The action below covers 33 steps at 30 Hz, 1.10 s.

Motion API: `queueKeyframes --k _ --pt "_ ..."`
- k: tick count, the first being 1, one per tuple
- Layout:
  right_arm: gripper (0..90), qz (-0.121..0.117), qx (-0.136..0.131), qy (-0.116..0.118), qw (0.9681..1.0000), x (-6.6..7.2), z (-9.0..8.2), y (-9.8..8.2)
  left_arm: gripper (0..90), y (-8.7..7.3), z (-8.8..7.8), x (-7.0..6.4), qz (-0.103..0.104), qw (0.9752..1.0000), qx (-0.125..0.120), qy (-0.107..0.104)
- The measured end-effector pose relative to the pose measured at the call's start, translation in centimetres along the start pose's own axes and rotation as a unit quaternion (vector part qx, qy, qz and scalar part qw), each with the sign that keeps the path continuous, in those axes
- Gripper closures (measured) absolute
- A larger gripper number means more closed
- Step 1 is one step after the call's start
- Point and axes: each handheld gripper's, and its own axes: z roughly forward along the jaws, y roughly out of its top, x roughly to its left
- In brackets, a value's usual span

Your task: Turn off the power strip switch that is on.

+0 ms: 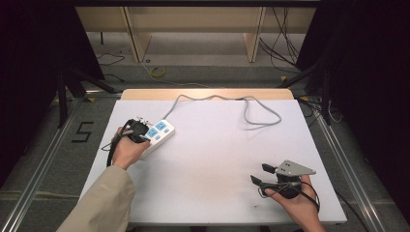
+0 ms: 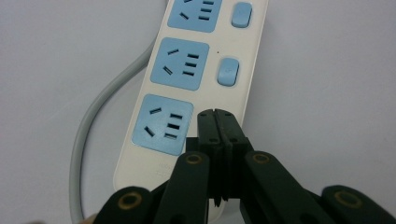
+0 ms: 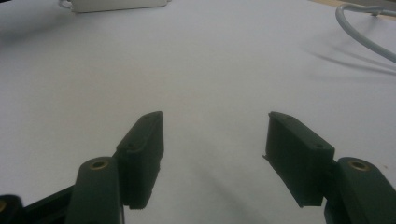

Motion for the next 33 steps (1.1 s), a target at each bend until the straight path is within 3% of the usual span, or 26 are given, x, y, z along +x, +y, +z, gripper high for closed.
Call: queueKeyframes --k 33 --pt "37.9 -0.001 0.001 0.002 1.0000 0.04 0.05 -0.02 89.3 0.27 0.73 -0.04 0.002 1.0000 0.000 0.006"
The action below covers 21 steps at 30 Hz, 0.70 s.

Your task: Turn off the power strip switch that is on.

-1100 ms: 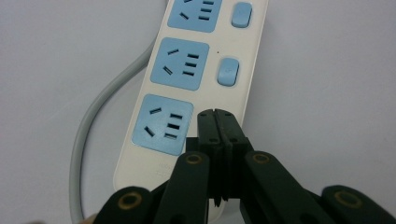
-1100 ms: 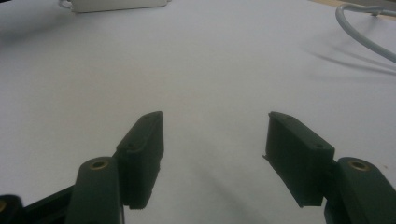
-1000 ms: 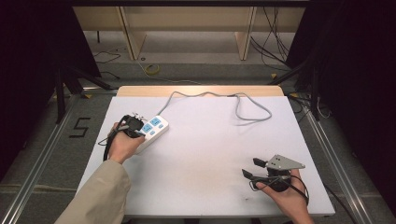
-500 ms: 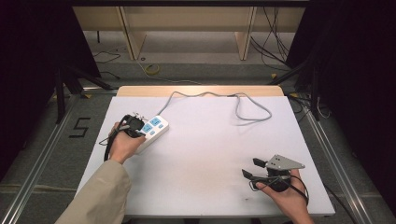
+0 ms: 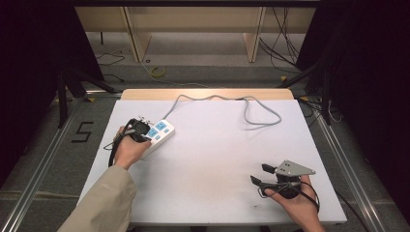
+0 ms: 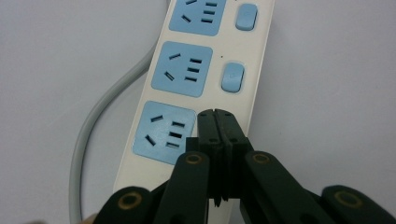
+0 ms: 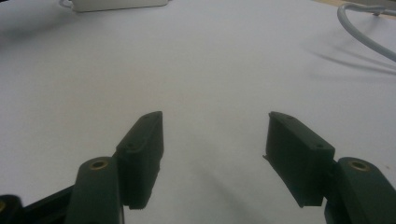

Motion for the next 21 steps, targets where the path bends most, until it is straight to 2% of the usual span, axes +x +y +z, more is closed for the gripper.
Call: queueKeyframes --k 21 --pt "37.8 0.000 0.001 0.000 1.0000 -0.01 0.00 -0.01 89.3 0.06 0.40 -0.02 0.004 1.0000 0.003 0.001"
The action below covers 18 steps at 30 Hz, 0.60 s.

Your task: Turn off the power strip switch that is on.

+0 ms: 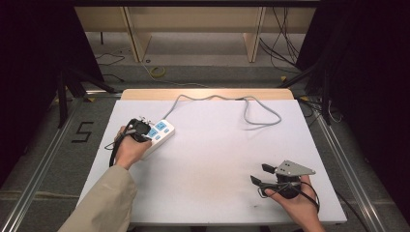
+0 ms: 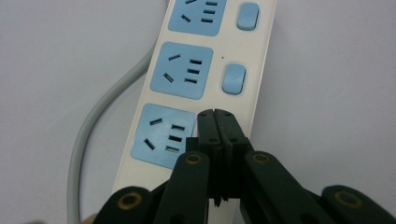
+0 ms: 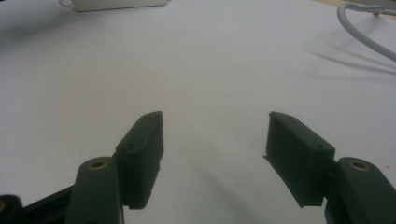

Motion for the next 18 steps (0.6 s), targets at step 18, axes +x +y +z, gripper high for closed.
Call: queueKeyframes --k 18 --pt "37.8 0.000 0.000 0.000 1.0000 0.02 0.01 0.00 89.4 0.00 0.16 -0.14 0.003 1.0000 -0.002 0.003"
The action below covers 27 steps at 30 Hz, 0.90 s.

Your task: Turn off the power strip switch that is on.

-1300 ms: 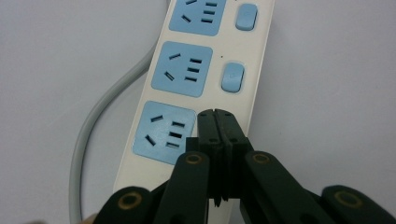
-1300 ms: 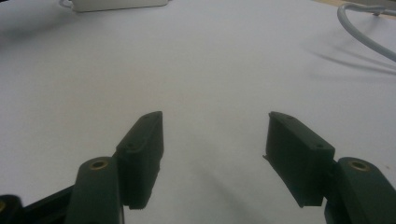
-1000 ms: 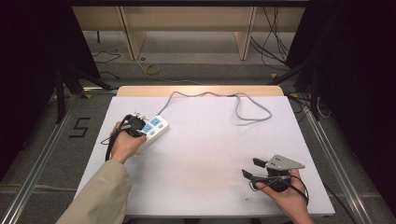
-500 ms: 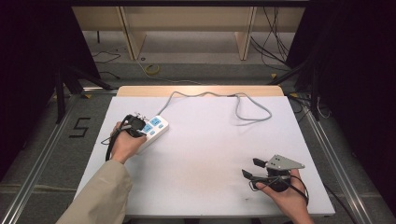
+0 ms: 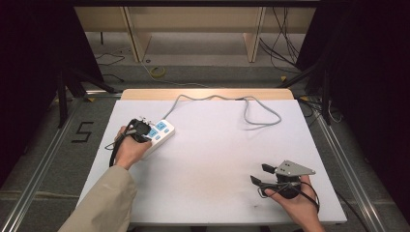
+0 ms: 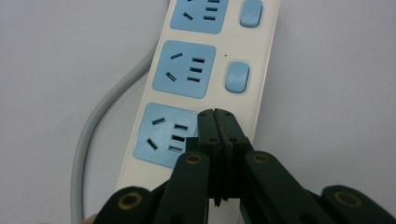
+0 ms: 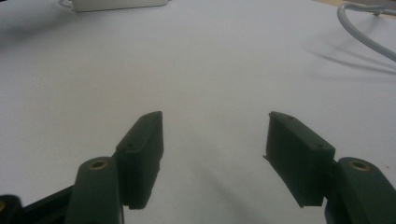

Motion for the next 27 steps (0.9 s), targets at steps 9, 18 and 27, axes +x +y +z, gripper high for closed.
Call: queueKeyframes --k 9,18,27 --pt "37.7 0.000 -0.001 0.000 1.0000 0.0 0.0 0.0 89.4 -0.1 0.0 0.1 -0.005 1.0000 -0.003 -0.005" --pt "37.6 -0.001 -0.001 0.000 1.0000 0.0 0.0 0.0 89.5 -0.2 0.0 0.0 -0.001 1.0000 -0.008 -0.002" --pt "37.6 -0.001 -0.002 0.000 1.0000 0.1 -0.1 0.1 89.6 -0.1 0.4 -1.0 0.030 0.9989 -0.015 0.031"
